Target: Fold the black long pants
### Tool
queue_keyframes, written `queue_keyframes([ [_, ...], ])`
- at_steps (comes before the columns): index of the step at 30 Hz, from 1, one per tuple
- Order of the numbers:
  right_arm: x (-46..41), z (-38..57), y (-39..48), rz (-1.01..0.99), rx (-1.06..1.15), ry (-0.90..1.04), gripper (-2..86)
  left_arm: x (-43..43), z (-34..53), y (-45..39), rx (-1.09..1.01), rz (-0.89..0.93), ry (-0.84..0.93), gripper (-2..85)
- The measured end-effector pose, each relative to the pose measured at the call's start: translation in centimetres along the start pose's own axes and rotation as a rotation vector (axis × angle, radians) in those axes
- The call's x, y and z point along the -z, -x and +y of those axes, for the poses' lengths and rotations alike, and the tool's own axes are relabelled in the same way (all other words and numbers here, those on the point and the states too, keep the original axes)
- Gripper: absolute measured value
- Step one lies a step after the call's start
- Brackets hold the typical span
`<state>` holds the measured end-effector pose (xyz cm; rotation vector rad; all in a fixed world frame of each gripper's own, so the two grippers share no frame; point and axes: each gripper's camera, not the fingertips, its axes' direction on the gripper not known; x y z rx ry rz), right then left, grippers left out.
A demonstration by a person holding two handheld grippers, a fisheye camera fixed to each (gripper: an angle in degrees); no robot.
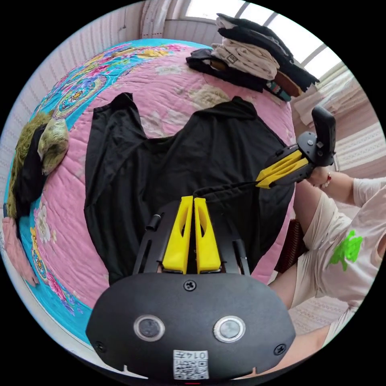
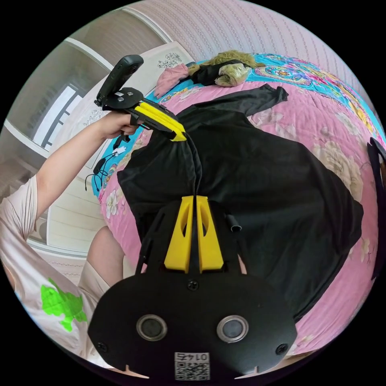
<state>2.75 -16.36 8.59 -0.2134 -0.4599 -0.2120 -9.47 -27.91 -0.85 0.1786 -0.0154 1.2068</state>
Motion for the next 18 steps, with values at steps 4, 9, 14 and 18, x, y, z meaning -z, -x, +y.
queue_keyframes([
  [4, -0.3, -0.5, -1.0, 0.051, -0.065, 0.026, 0.8, 1.3, -0.9, 3.3, 0.163, 0.063, -0.082, 0.9],
  [9, -2.0, -1.0, -2.8, 0.060, -0.136, 0.142, 2.1, 1.1, 0.7, 4.2, 0.221, 0.027, 0.003, 6.9],
  [14, 0.0, 0.6, -2.9, 0.079, -0.184, 0.078, 2.7, 7.2, 11.5, 3.2, 0.328, -0.061, -0.113, 9.2],
  [18, 0.1, 2.6, 2.4, -0.219, -0.024, -0.025, 3.8, 8.7, 20.1, 1.8, 0.423, -0.086, -0.182, 8.8],
])
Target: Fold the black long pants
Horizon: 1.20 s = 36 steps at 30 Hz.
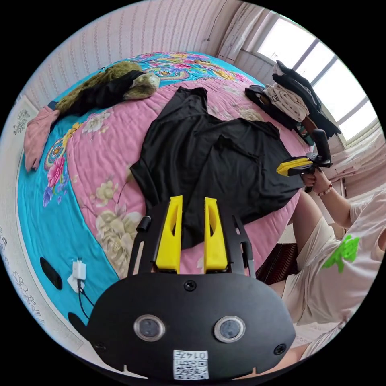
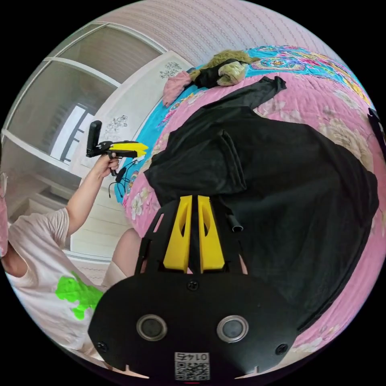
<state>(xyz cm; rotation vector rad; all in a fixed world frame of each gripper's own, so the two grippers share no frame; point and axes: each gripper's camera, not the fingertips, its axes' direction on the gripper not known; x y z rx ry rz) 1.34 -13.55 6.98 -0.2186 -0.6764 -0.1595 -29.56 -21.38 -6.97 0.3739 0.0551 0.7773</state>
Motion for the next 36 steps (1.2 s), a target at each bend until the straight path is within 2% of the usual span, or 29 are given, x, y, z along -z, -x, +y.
queue_keyframes([
  [4, -4.2, 1.0, 4.5, 0.072, 0.114, 0.107, 6.8, -0.5, 5.4, 1.4, 0.006, -0.042, 0.057, 9.0],
  [10, -8.5, 1.3, 6.6, 0.255, 0.156, 0.167, 6.6, -0.8, 5.6, 1.4, -0.088, -0.105, 0.109, 10.4],
  [12, -9.4, 1.0, 6.4, 0.234, 0.150, 0.200, 4.4, -0.7, 5.2, 1.3, -0.131, -0.124, 0.128, 10.4],
  [15, -9.5, 0.8, 6.3, 0.207, 0.156, 0.211, 2.1, -1.1, 4.4, 1.6, -0.183, -0.034, 0.180, 9.3],
  [19, -9.2, 0.5, 5.7, 0.164, 0.156, 0.222, 1.0, -1.8, 3.7, 2.3, -0.212, -0.033, 0.252, 1.5],
  [24, -8.8, -0.1, 5.0, 0.031, 0.192, 0.319, 0.4, -0.7, 3.8, 4.5, -0.180, 0.163, 0.314, -0.7],
  [31, -9.2, -1.2, 2.4, -0.040, 0.115, 0.382, 0.6, -0.5, 3.7, 7.2, -0.059, 0.086, 0.344, -0.6],
  [34, -8.9, -1.3, 1.7, -0.022, 0.114, 0.399, 0.8, -1.4, 3.9, 7.4, -0.052, 0.053, 0.416, -0.6],
  [36, -8.4, -1.4, 1.2, -0.036, 0.101, 0.410, 1.0, -2.0, 4.1, 7.6, -0.055, -0.030, 0.499, -0.7],
])
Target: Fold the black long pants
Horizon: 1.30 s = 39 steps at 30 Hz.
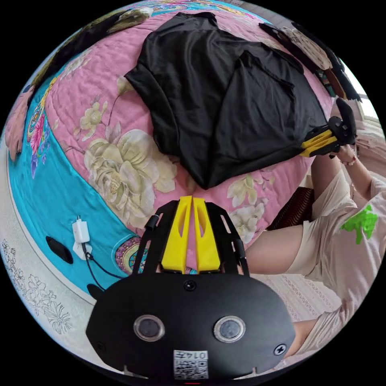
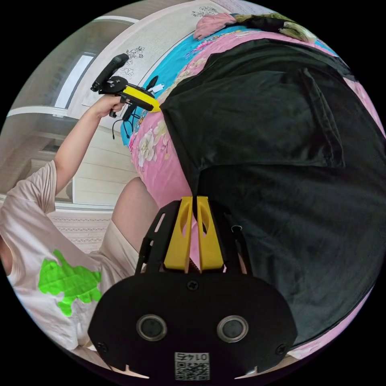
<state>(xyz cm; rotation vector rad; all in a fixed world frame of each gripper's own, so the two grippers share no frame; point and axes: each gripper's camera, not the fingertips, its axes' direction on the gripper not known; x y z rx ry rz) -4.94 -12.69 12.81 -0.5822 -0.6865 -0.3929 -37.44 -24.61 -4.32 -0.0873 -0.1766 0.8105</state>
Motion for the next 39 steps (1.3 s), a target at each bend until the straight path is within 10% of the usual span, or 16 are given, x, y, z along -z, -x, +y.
queue_keyframes([
  [11, 8.3, -1.1, -2.6, 0.043, -0.023, -0.158, 1.8, 4.3, 0.5, -1.8, -0.017, 0.005, -0.335, -0.8],
  [29, 8.0, 2.4, -4.5, -0.119, -0.059, -0.162, 2.5, -3.0, 2.1, 0.7, 0.157, 0.059, -0.344, -0.6],
  [39, 21.4, 0.1, -10.2, 0.150, -0.078, -0.302, 6.4, 4.2, -3.3, -0.2, 0.021, 0.002, -0.627, 7.8],
])
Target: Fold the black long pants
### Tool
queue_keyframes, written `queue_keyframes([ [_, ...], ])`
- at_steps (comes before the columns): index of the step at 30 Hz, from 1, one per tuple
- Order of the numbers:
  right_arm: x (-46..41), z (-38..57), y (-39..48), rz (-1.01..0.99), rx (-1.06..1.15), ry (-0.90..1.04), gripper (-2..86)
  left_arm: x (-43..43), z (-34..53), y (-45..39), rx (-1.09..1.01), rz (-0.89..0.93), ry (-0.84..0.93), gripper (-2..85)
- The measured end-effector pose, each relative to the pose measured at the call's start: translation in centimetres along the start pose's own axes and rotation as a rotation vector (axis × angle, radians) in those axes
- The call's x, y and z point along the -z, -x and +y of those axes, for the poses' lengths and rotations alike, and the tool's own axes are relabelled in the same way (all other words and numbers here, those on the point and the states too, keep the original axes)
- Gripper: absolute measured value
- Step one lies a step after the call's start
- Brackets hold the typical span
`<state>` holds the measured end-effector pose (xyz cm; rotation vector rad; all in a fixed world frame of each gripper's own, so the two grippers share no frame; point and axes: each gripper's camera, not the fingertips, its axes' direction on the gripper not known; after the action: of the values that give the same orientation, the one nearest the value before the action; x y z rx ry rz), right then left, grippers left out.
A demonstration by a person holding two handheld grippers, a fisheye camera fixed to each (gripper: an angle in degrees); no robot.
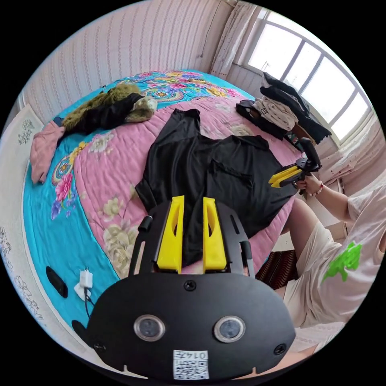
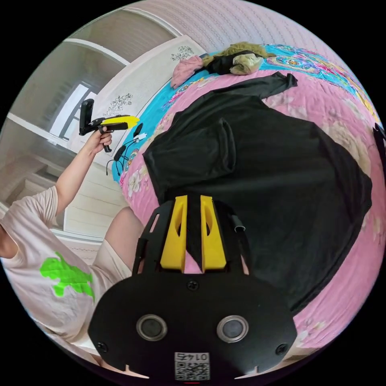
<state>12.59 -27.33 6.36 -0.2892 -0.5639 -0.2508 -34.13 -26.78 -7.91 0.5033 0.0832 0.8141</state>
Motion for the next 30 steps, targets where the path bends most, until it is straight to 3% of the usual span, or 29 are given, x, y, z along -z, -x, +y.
queue_keyframes([
  [7, 3.4, -11.2, -7.2, 0.172, -0.035, -0.102, 9.1, -9.4, -14.2, 1.8, -0.131, 0.023, -0.100, 8.1],
  [14, 5.7, -20.1, -14.0, 0.237, -0.139, -0.167, 11.9, -19.5, -24.4, 3.8, -0.106, -0.060, -0.052, 12.4],
  [19, 6.5, -24.3, -17.7, 0.261, -0.199, -0.167, 12.2, -24.9, -29.4, 3.9, -0.120, -0.173, -0.028, 14.6],
  [25, 6.6, -27.3, -21.3, 0.208, -0.246, -0.183, 12.1, -30.5, -33.6, 3.9, -0.117, -0.215, 0.006, 10.8],
  [27, 6.5, -28.0, -22.1, 0.182, -0.253, -0.191, 11.5, -31.5, -34.0, 4.1, -0.105, -0.171, -0.033, 9.8],
  [30, 7.1, -28.1, -22.6, 0.158, -0.275, -0.222, 9.9, -34.4, -34.3, 4.0, -0.106, -0.113, 0.062, 10.0],
])
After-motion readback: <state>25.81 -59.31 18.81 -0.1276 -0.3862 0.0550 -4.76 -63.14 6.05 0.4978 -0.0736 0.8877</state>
